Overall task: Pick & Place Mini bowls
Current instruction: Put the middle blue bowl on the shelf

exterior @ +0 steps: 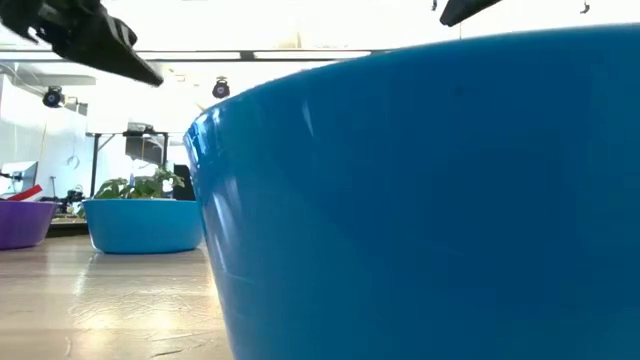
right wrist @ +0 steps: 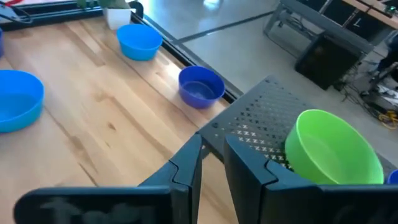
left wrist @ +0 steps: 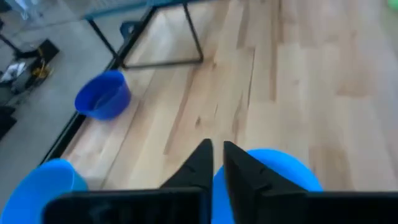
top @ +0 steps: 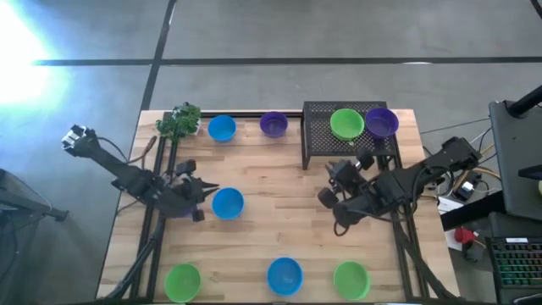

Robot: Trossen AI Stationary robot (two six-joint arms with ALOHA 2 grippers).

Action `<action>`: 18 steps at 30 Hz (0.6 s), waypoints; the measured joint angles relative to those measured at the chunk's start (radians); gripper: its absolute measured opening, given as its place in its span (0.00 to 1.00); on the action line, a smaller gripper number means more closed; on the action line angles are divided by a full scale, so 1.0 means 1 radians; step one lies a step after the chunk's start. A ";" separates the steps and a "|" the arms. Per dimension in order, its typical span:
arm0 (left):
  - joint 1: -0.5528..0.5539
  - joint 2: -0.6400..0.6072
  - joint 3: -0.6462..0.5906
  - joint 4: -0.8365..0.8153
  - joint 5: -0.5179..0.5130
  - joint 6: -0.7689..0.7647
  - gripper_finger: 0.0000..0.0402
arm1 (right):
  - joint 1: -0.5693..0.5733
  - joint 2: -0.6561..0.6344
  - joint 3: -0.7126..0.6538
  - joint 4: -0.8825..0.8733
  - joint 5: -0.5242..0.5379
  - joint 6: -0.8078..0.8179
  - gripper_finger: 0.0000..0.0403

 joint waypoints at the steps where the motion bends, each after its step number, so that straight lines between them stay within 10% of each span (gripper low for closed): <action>1: 0.005 0.012 -0.001 -0.004 0.005 -0.014 0.12 | 0.003 0.000 -0.006 0.014 0.000 -0.001 0.16; 18: 0.300 0.177 -0.010 -0.014 0.448 -0.258 0.23 | 0.015 -0.002 -0.093 0.197 0.014 -0.066 0.16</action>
